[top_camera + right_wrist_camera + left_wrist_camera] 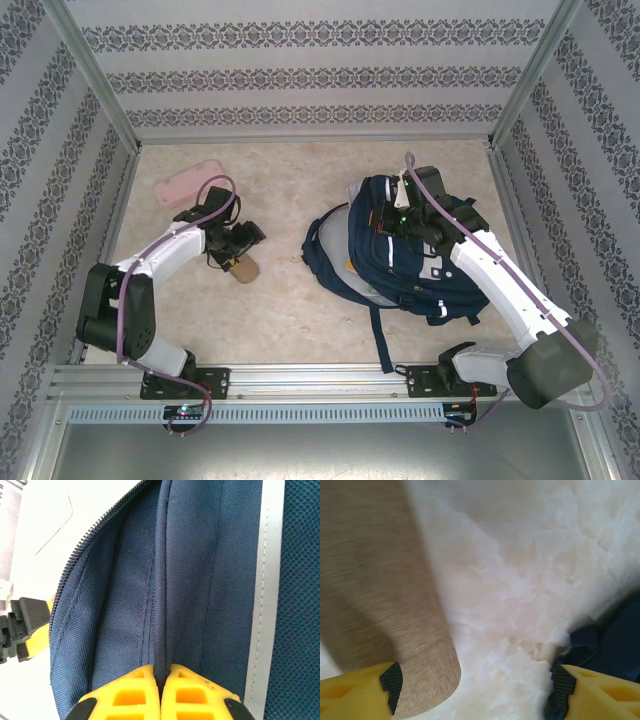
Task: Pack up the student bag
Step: Move the glasses case to the middle-left of the table.
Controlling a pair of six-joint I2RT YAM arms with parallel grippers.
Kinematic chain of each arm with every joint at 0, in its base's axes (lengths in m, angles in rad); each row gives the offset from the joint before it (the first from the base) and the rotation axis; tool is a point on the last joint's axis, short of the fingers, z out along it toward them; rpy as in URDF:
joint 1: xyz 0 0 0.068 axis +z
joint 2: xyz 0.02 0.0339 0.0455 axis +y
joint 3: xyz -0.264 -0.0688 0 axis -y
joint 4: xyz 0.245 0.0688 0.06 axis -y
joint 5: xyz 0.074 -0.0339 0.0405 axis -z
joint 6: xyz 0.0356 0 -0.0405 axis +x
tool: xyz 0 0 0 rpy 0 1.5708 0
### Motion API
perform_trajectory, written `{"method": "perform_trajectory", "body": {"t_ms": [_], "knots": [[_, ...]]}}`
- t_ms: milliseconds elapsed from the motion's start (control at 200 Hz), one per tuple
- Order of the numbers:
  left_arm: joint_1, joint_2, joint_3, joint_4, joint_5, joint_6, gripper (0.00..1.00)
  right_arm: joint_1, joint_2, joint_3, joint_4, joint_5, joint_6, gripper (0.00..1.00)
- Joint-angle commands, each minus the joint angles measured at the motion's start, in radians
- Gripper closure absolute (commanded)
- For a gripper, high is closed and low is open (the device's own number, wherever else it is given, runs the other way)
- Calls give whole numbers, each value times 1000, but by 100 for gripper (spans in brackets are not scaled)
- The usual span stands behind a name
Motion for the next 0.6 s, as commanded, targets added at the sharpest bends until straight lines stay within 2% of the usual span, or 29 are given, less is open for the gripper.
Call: {"method": "perform_trajectory", "body": {"t_ms": [0,225,460,594], "knots": [[-4,-56,32,-149,-126,-2,18,22,-16,3,108,-40,-3,100],[-5,26,55,-205,-231,87,11,23,-4,16,111,-47,-4,100],[-5,216,118,-202,-237,275,9,21,-17,5,104,-40,0,100],[-5,287,128,-191,-217,338,11,21,-25,-1,101,-34,2,100]]}}
